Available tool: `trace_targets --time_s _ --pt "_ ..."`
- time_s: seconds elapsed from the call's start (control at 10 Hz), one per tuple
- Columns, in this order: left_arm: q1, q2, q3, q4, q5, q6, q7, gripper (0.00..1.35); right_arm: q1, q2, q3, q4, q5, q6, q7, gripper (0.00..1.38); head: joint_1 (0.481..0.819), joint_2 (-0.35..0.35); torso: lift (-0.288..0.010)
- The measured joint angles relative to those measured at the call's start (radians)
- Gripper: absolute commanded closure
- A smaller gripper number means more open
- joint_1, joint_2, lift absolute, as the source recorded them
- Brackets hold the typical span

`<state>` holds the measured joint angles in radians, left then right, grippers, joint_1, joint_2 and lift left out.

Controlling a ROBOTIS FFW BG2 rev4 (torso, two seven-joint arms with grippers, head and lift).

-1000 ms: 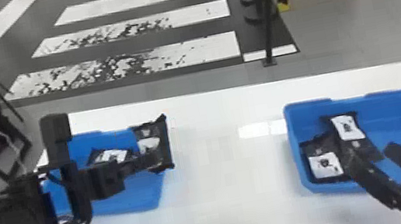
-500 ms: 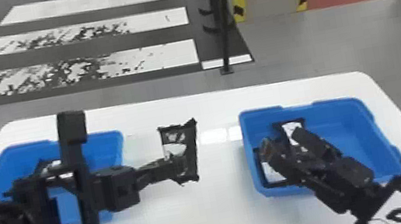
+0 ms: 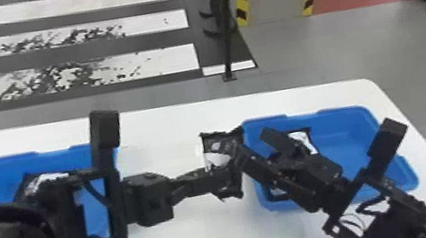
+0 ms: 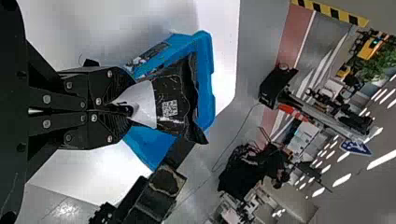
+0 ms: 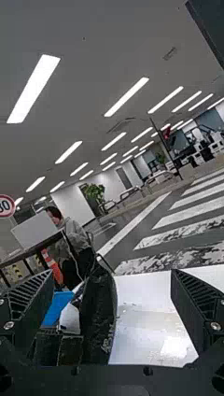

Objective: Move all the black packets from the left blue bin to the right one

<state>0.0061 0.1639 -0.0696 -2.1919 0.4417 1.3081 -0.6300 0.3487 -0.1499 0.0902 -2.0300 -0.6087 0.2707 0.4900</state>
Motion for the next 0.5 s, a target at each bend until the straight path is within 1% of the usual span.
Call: trace_targets --time_s 0.1,0.2,0.4,0.5 --pt "-0.008 0.0 -0.02 0.004 0.013 0.0 0.0 1.2 -0.018 -0.003 0.017 0.01 -0.003 0.001 0.0 0.11 0.695 -0.066 -0.15" --pt "-0.016 0.0 -0.035 0.01 0.019 0.0 -0.001 1.2 -0.031 -0.005 0.031 0.017 -0.003 0.002 0.0 0.2 0.695 -0.067 -0.15" --pt "-0.024 0.0 -0.046 0.023 0.026 0.0 -0.001 1.2 -0.045 -0.006 0.042 0.026 -0.002 0.002 0.001 1.32 0.695 -0.066 -0.15" --pt "-0.026 0.0 -0.046 0.027 0.03 0.0 -0.001 1.2 -0.05 -0.006 0.043 0.033 0.0 0.002 0.001 1.29 0.695 -0.067 -0.15"
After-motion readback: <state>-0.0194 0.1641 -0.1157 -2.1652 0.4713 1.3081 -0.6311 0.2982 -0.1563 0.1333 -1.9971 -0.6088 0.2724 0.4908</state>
